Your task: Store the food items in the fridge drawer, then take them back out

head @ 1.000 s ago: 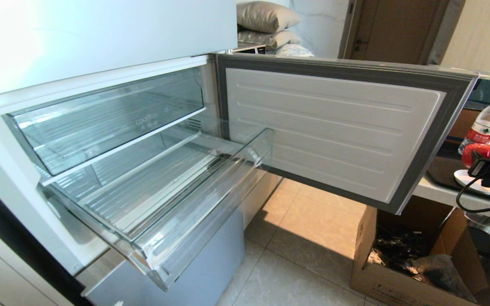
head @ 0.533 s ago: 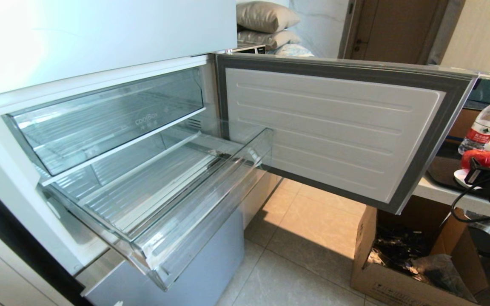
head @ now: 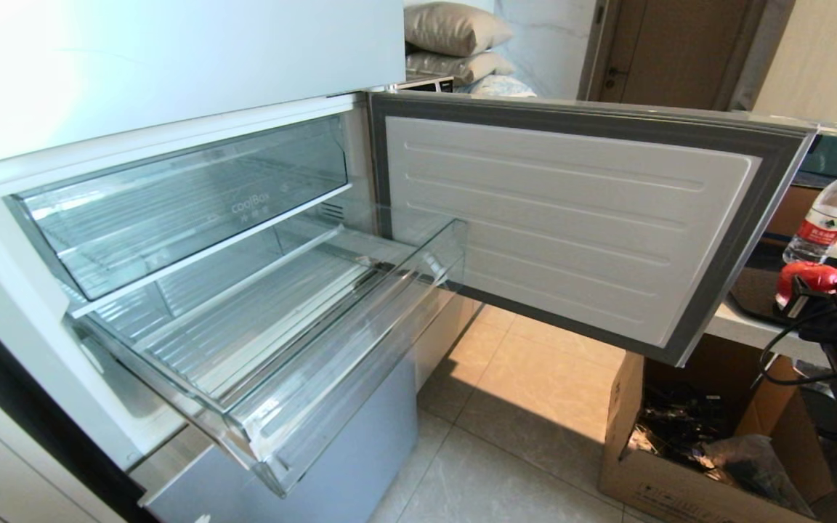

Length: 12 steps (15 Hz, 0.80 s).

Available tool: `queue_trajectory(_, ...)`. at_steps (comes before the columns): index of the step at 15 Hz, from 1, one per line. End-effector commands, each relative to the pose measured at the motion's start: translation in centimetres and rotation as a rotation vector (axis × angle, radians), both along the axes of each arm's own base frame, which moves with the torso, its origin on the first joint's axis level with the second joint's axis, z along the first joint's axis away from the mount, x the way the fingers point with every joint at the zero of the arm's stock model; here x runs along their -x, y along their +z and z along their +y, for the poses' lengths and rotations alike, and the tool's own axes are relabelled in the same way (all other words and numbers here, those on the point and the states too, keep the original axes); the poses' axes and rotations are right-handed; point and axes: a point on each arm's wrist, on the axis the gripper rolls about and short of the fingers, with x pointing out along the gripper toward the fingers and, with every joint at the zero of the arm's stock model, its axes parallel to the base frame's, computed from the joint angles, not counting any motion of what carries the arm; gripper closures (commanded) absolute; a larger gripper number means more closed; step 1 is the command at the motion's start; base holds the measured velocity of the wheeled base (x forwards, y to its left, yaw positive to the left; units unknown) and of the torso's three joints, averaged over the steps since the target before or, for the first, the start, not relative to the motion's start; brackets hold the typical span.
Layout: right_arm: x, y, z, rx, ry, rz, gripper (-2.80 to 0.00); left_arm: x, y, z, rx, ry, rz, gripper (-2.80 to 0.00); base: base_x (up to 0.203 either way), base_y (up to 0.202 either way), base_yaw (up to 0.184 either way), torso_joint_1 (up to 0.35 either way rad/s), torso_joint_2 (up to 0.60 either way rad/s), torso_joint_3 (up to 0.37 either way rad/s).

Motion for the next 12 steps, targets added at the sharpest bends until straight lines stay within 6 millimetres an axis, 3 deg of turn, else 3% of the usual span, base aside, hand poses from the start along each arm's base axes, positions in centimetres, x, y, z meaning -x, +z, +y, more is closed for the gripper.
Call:
queue_trajectory(1, -0.08, -0.13, 0.12, 0.004, 0.001, -0.008, 0.0, 0.0, 0.0, 0.0, 0.0, 0.0, 0.0, 0.0, 0.0, 0.0, 0.0, 0.0, 0.0, 0.0)
queue_trajectory(12, 0.39, -0.82, 0.26, -0.015, -0.006, 0.02, 0.0, 0.0, 0.0, 0.0, 0.0, 0.0, 0.0, 0.0, 0.0, 0.0, 0.0, 0.0, 0.0, 0.0)
